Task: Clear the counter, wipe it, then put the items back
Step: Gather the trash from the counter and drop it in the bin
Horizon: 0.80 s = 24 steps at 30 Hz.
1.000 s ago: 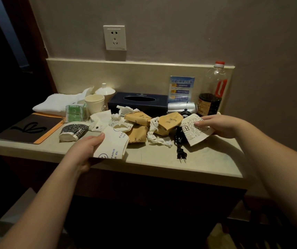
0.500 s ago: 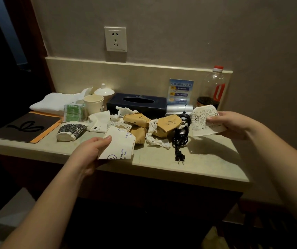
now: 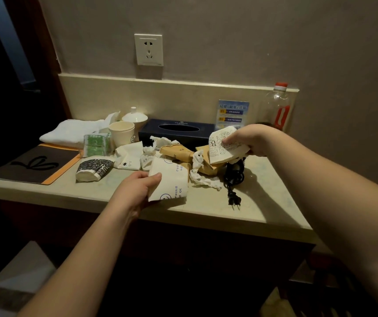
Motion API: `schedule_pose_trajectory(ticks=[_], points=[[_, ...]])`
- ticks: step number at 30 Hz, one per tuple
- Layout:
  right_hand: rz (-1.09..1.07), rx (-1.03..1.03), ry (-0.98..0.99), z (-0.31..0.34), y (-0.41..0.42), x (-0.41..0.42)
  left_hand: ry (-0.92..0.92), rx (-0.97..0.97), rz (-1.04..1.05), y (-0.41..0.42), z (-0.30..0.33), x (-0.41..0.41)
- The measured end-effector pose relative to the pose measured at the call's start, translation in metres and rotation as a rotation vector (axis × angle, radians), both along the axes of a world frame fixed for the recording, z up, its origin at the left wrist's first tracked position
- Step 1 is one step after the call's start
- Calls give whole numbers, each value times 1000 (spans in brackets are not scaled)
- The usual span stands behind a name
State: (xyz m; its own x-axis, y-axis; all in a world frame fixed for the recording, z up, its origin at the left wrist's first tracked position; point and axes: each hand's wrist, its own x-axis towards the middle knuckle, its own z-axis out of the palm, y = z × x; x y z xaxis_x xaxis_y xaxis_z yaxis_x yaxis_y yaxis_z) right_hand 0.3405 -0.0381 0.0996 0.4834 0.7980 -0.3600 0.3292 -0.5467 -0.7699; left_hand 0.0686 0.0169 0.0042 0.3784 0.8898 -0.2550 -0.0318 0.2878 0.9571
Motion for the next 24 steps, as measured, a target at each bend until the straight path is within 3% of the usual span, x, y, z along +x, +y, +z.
schedule_pose_trajectory(ticks=[12,18,24], points=[[-104,-31,-278,-6,14,-21,29,14,-48,8,-4,4],[-134,40,-258,-10,13,-23,58,28,-83,14,-6,4],[-137,246,-59,-3,-2,-25,63,24,-122,22,-7,1]])
